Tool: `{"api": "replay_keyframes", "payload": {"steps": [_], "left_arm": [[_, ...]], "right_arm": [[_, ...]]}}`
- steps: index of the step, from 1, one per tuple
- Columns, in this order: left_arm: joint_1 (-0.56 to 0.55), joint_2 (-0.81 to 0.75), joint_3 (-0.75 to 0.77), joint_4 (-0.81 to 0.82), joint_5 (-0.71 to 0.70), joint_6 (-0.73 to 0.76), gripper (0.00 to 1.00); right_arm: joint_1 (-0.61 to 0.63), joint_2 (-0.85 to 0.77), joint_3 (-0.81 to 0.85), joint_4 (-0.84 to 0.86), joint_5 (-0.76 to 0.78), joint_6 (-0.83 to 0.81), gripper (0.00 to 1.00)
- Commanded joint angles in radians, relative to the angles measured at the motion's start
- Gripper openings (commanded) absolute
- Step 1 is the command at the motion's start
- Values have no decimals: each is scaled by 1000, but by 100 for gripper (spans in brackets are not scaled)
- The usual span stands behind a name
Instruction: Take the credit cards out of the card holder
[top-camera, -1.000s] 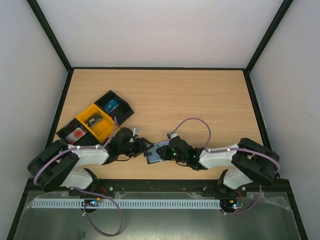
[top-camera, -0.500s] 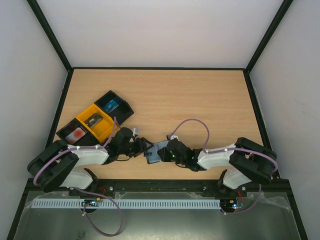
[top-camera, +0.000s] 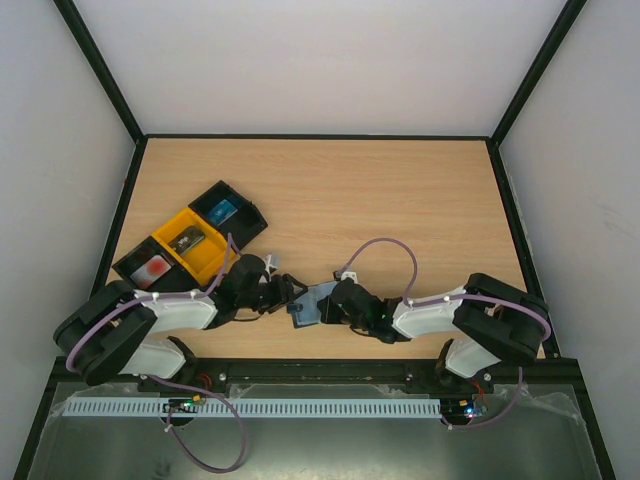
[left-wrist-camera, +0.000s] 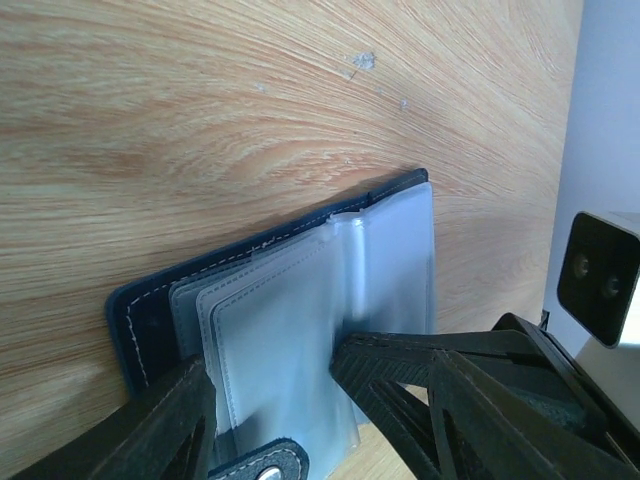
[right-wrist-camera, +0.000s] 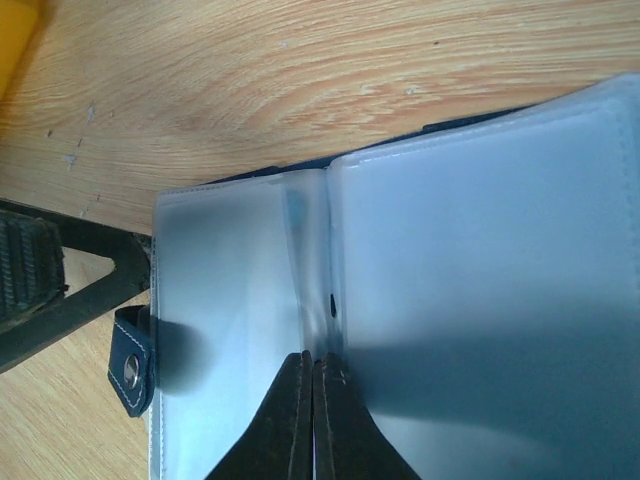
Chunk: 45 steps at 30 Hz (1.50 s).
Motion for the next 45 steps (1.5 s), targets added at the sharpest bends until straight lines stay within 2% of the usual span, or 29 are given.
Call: {"api": "replay_keyframes", "payload": {"steps": [1,11,18,32,45], "left_arm": [[-3,-23,6,31,21,-8,60],[-3,-42,28,-17,10,10,63],[-3,-98,43,-113,-53,36,67],[-3,1,8,55,13,19,70],[-3,44,24,17,5,39,70]], "right_arm": [[9,23,-28,11,17,13,2],[9,42,-48,62,-5,37,2],[9,38,-54,72,-5,42,2],[9,40,-61,89,-8,52,2],[9,51,-47,81,-15,49,2]]}}
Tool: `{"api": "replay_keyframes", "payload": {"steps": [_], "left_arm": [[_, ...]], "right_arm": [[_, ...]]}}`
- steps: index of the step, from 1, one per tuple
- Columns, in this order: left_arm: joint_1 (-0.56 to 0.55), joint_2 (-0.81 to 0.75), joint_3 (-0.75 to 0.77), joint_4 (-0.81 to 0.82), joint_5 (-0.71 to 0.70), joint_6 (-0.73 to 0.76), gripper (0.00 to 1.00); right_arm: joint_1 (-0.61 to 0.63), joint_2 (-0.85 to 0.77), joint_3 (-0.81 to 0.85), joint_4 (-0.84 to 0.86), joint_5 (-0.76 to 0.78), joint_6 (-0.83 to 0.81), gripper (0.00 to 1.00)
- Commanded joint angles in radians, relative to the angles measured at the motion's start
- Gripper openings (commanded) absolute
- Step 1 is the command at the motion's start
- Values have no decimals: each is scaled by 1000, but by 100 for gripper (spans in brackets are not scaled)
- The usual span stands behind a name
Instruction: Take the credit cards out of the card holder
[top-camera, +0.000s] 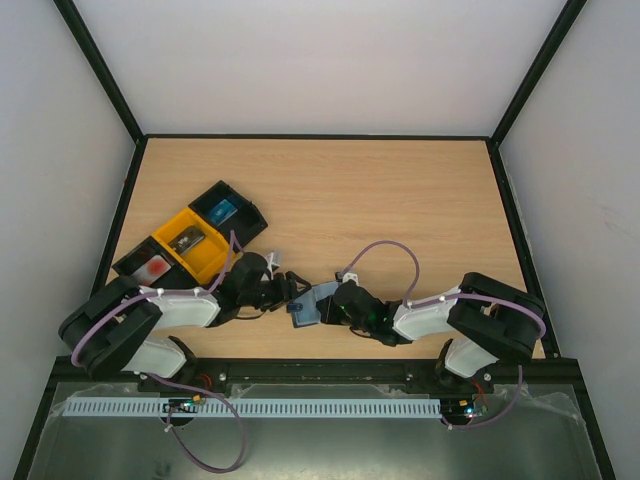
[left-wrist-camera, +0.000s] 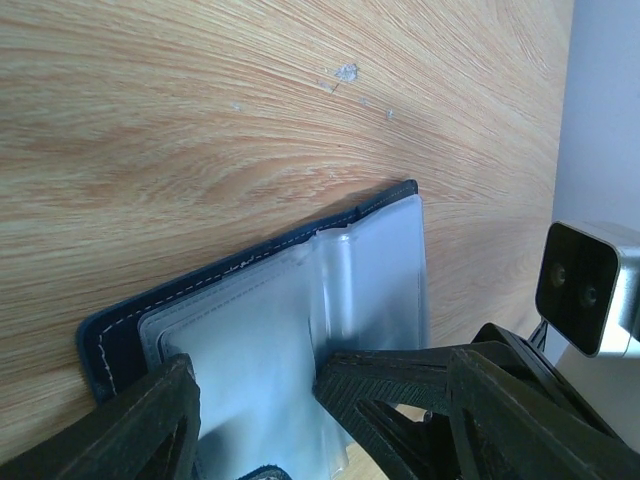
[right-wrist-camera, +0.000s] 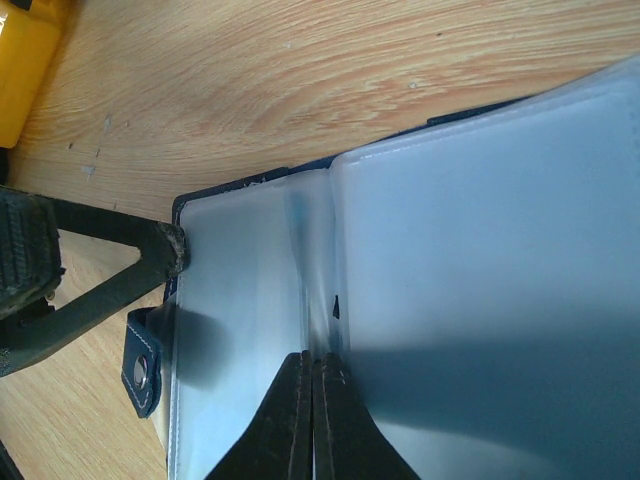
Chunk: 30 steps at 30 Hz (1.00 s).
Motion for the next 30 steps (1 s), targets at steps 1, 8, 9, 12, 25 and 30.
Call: {"api": "replay_keyframes", "payload": {"steps": [1,8,9,12,25,30], "left_arm": [[-3,4,8,-21,1,23,70],[-4,-50,5,-51,4,16,72],[-4,-53,5,-55,3,16,72],[-4,-53,2,-61,-4,20,73],[-4,-58,-8,-52,25,21,76],[-4,-47,-16,-33,30,24,77]], "right_arm": [[8,26,-6,-33,-5,8,2],[8,34,-14,-14,4,19,2],[8,35,-14,-15,4,19,2],[8,37,-10,-17,4,17,2],[8,22,-15,-27,41,46,2],[8,30,-9,-29,39,47,2]]}}
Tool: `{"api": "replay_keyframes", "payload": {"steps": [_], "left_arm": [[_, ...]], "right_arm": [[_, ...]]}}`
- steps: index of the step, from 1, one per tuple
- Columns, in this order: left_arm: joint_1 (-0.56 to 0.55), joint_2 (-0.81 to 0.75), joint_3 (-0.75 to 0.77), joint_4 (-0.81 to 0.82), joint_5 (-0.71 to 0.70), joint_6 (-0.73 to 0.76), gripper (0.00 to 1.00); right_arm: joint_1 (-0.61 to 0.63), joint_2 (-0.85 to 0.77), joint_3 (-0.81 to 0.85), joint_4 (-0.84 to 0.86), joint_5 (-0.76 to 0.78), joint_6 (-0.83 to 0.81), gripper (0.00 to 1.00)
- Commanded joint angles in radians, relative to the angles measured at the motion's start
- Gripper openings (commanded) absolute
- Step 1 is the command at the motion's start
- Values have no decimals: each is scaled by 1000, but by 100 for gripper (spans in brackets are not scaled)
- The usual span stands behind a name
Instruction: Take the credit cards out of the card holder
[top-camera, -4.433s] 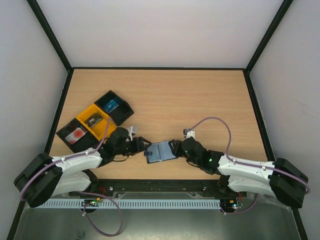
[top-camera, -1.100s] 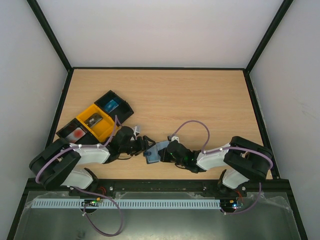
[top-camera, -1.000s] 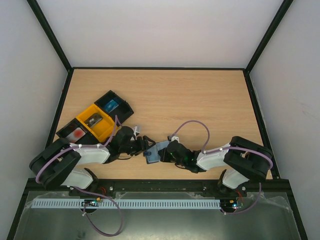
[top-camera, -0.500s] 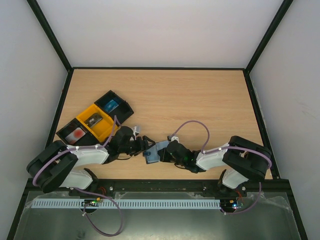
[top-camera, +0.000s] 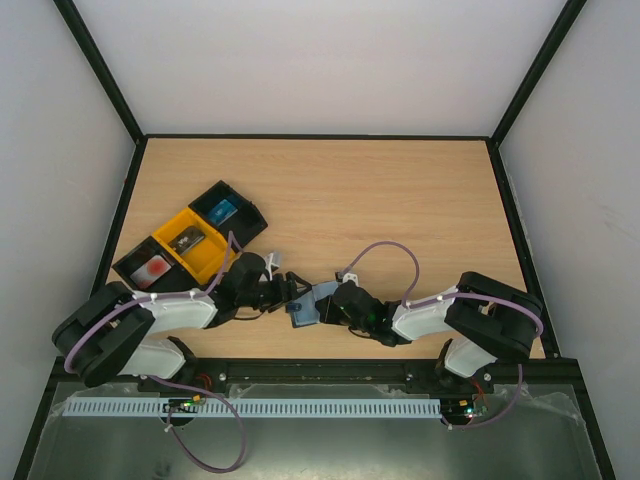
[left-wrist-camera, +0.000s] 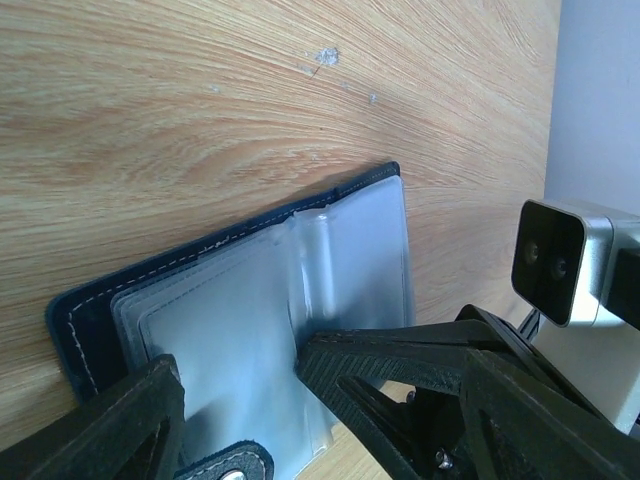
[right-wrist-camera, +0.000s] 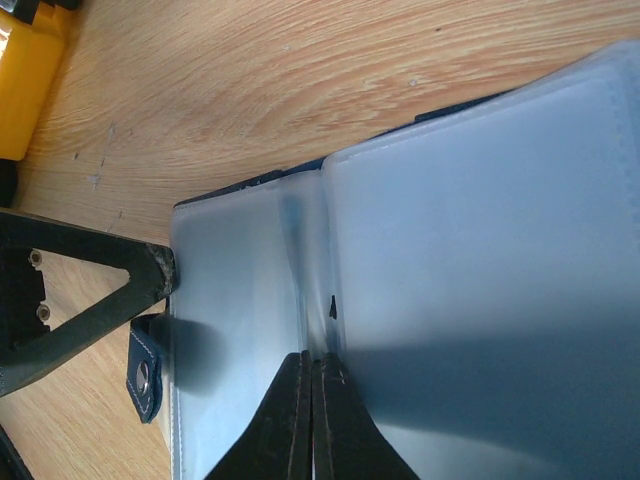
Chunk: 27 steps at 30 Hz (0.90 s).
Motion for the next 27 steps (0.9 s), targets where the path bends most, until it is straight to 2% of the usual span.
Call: {"api": "replay_keyframes", "payload": {"steps": [1,12,25,27], "left_arm": [[-4,8,-14,1,7,10,77],[-4,58,1,-36,1,17,79],[-6,191,7,173,88,-59,79],[-6,180,21,161,101,-55,79]], "right_arm": [[5,16,-9,-51,33,10,2],[5,23,-2,-36,20,12,2],[14,-28,-29,26,43,49,2],[14,-39,-47,55,48,69,2]]}}
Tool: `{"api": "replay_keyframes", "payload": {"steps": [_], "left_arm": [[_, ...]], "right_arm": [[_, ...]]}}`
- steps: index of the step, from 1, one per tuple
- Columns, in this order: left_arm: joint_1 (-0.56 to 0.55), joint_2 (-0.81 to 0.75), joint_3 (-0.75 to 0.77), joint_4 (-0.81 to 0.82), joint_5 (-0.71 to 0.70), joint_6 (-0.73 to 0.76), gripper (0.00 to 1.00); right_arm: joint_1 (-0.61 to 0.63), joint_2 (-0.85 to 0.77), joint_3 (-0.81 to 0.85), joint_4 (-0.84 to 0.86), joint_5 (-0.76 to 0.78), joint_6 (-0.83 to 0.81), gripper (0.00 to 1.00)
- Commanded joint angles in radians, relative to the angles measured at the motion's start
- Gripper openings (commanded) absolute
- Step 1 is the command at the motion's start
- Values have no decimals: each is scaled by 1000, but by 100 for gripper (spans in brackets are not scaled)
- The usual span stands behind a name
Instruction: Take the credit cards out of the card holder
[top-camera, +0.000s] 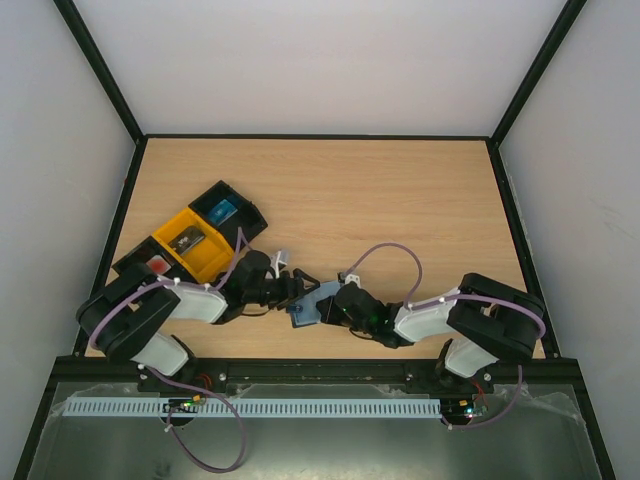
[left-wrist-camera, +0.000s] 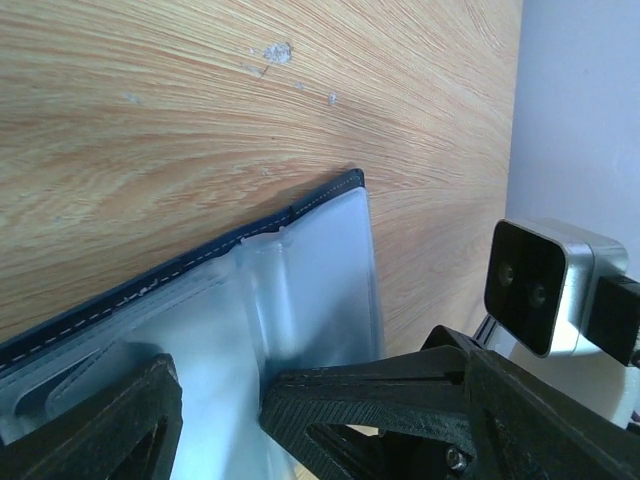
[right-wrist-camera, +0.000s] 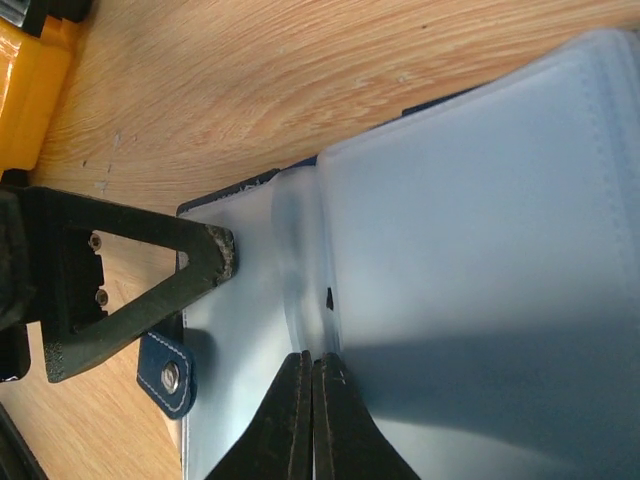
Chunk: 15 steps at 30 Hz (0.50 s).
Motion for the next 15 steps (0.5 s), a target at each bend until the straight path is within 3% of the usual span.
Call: {"api": "replay_keyframes", "payload": {"steps": [1,8,15], "left_arm": [[-6,10,20,-69,31,-5,79],[-5,-173,45,-301,-92,68,86],[-5,-155,40,-356,-87,95,86]], "right_arm": [[10,-32,-41,55,43,52,2],[10,-39,-55,88,51,80,2],[10,-26,-56,100,45,88,2]]}}
